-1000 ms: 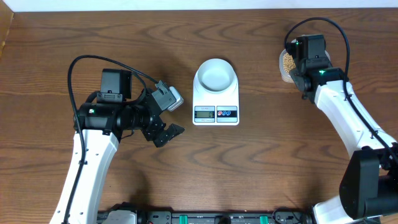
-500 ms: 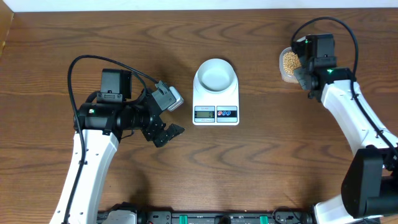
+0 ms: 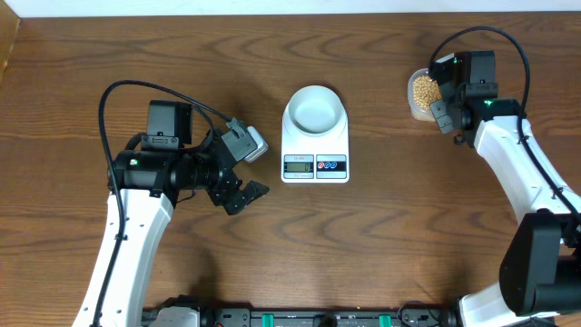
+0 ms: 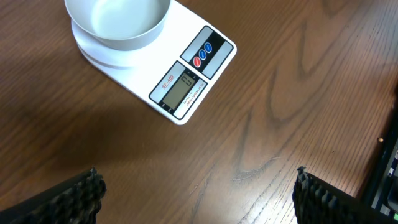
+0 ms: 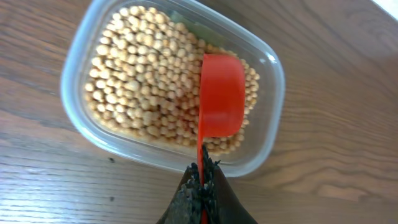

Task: Scoop item into bowl and weigh 50g on scale
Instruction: 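Push the red scoop through the soybeans with the right gripper, then drag the scoop along the tub and lift it filled with soybeans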

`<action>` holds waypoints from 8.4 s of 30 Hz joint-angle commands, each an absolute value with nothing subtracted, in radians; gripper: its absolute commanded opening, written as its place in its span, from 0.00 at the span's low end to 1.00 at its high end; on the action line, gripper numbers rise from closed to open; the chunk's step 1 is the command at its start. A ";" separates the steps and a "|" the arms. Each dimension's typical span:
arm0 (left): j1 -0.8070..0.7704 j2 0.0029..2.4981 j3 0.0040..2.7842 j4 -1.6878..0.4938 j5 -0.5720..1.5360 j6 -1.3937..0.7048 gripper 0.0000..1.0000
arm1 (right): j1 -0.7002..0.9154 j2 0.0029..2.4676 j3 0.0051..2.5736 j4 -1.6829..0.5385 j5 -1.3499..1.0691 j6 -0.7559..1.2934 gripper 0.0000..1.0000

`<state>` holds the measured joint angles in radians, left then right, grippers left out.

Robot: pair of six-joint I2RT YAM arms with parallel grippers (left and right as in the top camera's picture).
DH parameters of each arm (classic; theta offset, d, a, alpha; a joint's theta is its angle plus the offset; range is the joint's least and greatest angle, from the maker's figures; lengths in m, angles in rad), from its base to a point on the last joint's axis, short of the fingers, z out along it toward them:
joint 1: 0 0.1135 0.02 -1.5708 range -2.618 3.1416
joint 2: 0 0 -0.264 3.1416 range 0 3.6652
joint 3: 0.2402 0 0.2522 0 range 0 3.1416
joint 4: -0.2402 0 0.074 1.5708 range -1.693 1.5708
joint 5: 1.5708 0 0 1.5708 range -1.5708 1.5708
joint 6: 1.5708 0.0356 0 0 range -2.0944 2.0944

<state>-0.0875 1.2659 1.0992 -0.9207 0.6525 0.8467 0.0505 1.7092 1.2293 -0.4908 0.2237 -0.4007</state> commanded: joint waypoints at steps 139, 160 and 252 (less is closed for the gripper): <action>-0.083 1.255 1.123 -0.927 0.658 0.863 0.99 | -0.241 1.850 1.247 -0.534 -0.426 0.277 0.01; -0.083 1.255 1.123 -0.927 0.658 0.863 0.99 | -0.282 1.851 1.247 -0.501 -0.500 0.317 0.01; -0.083 1.255 1.123 -0.927 0.658 0.863 0.99 | -0.423 1.938 1.247 -0.445 -0.962 0.357 0.01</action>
<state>-0.0875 1.2659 1.0992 -0.9207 0.6525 0.8467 -0.3969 1.9240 1.2430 -0.4522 -0.8974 0.3561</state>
